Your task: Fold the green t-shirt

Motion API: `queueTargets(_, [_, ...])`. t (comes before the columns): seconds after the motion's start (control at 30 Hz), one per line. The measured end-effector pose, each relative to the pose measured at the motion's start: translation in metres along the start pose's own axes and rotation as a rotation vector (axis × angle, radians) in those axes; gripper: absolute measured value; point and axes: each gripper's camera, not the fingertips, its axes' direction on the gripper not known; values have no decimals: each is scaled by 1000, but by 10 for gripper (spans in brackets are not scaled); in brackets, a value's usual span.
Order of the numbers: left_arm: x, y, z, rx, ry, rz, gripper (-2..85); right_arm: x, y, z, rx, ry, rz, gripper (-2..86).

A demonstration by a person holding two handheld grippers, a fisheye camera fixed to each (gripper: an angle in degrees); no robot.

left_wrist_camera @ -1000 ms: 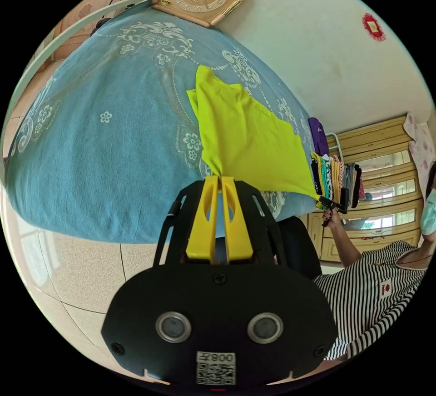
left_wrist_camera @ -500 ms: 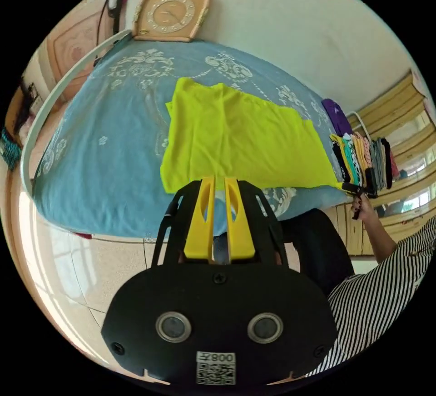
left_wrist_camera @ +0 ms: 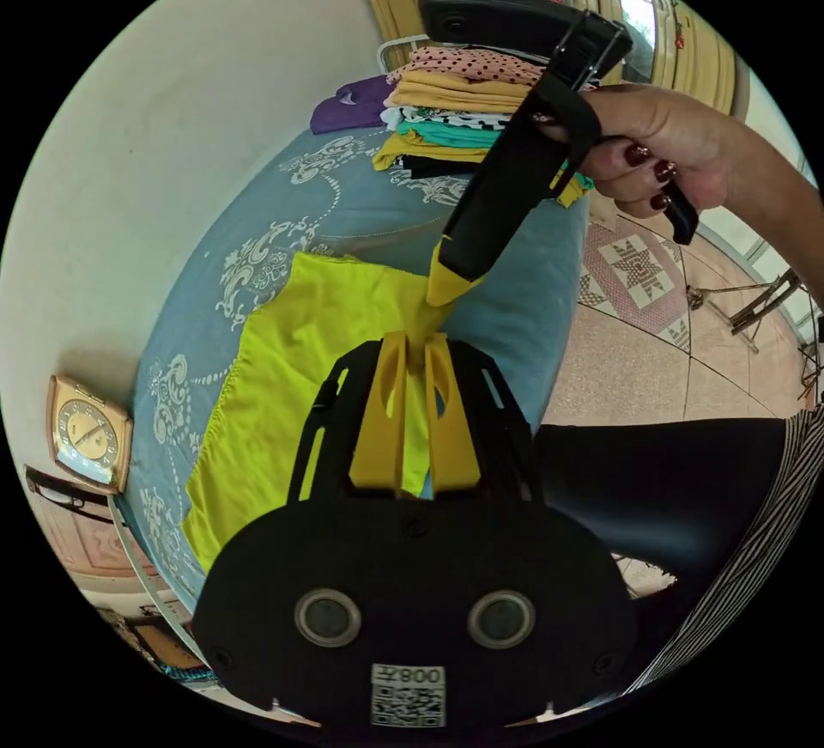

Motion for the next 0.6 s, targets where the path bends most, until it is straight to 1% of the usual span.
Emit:
queueTargets(0.1, [9,-6,7,8,48,-61,29,8,-2,-2,21,29,31,17])
queueTargets(0.2, [15,-8,12,25,69,-141,24,40,5,-16,146,4,153,24])
queueTargets(0.27, [23,-12,15,43,89,-172,22,75,6,-22,235,-44,266,53])
queueTargets(0.37, [35,-20,21,44,92,-174,21,108,-8,-13,258,-153,355,87])
queueTargets(0.43, [43,-25,25,42,94,-170,21,118,-21,-7,265,-186,381,95])
queueTargets(0.6, [61,-35,36,39,102,-159,21,130,-53,2,259,-199,434,104])
